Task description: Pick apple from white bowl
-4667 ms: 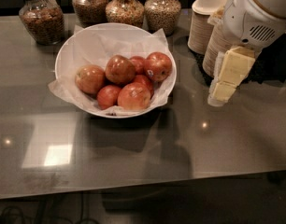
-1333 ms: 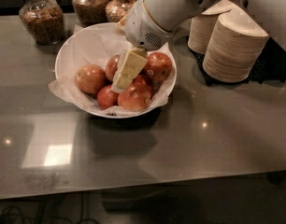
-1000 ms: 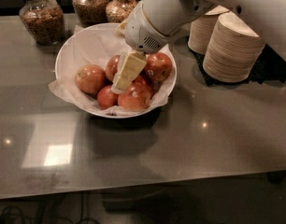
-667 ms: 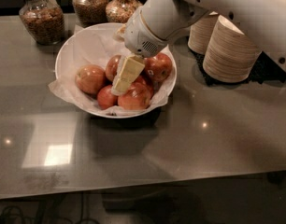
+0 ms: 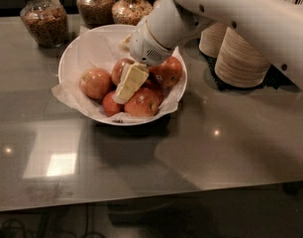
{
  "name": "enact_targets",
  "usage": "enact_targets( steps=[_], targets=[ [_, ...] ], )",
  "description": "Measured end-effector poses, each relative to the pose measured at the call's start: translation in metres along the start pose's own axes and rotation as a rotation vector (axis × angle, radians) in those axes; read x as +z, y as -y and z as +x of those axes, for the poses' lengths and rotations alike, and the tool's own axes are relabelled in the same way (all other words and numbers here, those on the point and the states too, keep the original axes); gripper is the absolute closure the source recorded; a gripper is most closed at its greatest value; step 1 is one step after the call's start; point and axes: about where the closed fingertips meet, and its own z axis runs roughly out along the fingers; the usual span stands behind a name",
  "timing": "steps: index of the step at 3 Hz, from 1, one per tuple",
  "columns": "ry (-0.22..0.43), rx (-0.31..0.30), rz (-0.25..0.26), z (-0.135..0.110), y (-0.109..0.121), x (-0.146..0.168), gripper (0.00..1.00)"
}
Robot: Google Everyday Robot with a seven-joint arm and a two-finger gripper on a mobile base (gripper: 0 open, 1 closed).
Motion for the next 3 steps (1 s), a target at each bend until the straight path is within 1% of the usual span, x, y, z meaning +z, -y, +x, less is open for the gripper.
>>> enact_targets(
  steps=[1, 2, 3],
  targets=[
    [0.016, 0.029, -0.023, 0.0060, 0.0013, 0.0095, 0.21],
    [0.024, 0.041, -0.038, 0.0079, 0.0028, 0.0117, 0.38],
    [0.024, 0.041, -0.038, 0.0079, 0.0028, 0.0117, 0.62]
  ],
)
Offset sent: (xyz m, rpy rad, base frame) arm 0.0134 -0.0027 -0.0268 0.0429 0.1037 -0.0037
